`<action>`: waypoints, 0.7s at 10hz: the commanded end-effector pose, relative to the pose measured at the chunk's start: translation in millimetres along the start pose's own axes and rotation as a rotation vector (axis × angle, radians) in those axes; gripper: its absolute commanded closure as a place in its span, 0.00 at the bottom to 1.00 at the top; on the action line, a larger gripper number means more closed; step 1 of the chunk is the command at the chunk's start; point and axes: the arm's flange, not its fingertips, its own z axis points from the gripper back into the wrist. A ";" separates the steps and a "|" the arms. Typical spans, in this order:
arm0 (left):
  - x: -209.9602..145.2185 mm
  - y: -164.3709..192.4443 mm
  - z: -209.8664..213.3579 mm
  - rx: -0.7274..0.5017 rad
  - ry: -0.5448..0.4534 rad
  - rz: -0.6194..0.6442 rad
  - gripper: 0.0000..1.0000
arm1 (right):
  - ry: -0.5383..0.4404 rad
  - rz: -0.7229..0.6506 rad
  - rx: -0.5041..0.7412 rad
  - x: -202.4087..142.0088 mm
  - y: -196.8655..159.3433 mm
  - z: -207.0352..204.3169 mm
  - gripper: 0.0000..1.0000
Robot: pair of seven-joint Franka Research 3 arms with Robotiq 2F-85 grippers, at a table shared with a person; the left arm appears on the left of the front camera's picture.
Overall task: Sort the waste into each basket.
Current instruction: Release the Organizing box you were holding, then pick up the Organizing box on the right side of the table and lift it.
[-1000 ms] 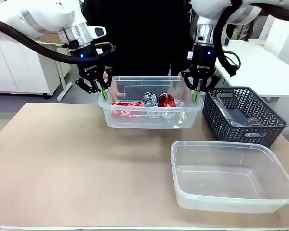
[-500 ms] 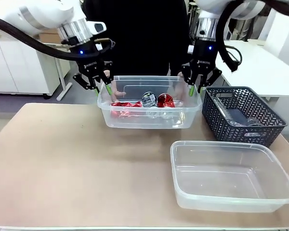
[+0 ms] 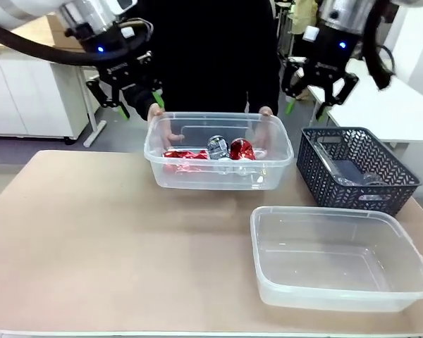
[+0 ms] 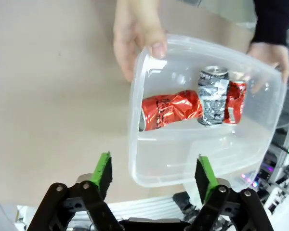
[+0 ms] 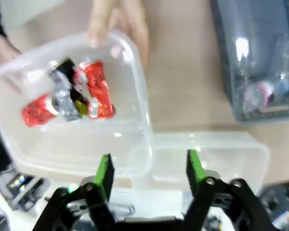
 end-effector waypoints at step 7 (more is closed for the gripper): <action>0.0 6.6 -4.2 -0.016 -0.058 0.006 0.00 | -0.168 0.044 0.063 3.7 -10.1 -17.2 0.00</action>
